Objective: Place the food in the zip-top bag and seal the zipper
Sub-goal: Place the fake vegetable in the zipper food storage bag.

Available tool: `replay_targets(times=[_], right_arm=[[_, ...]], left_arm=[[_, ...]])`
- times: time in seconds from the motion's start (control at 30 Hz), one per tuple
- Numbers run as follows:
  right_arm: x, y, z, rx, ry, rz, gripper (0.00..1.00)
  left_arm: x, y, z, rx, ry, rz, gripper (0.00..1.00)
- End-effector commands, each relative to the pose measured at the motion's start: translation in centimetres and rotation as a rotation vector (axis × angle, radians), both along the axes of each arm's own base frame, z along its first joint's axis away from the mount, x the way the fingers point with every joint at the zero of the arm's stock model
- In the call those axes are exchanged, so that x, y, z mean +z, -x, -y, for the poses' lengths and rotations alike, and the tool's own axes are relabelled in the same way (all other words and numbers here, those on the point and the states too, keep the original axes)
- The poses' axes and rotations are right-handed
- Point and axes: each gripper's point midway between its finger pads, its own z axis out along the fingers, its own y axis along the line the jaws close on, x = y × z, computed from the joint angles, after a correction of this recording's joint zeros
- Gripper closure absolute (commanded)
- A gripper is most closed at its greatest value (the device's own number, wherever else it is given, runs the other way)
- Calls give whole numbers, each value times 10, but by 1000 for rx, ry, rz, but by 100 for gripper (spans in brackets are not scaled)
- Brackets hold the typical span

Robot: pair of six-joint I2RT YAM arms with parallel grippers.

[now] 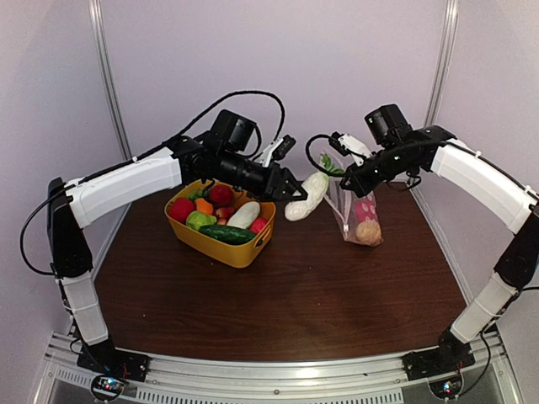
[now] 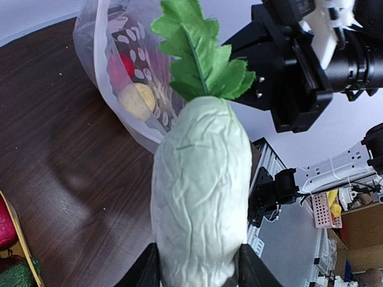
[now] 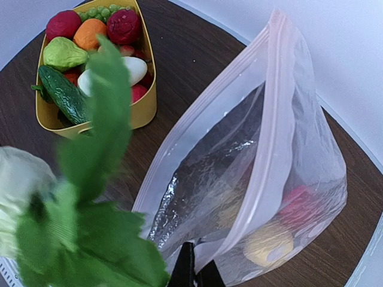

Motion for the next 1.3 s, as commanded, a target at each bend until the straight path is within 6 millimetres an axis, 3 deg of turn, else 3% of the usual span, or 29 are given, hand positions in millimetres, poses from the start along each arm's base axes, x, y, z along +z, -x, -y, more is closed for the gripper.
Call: replay_targets(times=[0.0,0.13,0.27,0.47,0.63,0.8,0.83,0.9,1.07,1.13,1.27], right_arm=[[21,0,-7,-1,-5,70,100],[32,15,-16,42,-14,94,100],[35,19,-11,39,15,126,100],[25,42,-23,147,37,115,100],[11,66,-36,245,69,86,100],[7,76,-42,280,67,73,100],[9,76,-43,281,62,73,100],[13,75,-43,271,53,78,100],[23,71,-37,241,58,108,100],[25,67,-30,215,70,123,100],[33,60,-21,180,49,131,100]], left_arm=[[-6,1,12,-16,24,-34,74],[-14,-5,19,-13,14,-63,75],[-26,-10,27,-13,9,-98,77],[-35,-14,34,-9,15,-158,79],[-25,-14,36,-23,87,-233,87],[-25,-30,38,50,175,-351,89],[-24,-33,39,62,198,-368,84],[-20,-36,44,64,228,-385,58],[11,-37,48,39,313,-364,32],[25,-33,49,11,350,-363,5],[40,-29,46,-4,372,-343,2]])
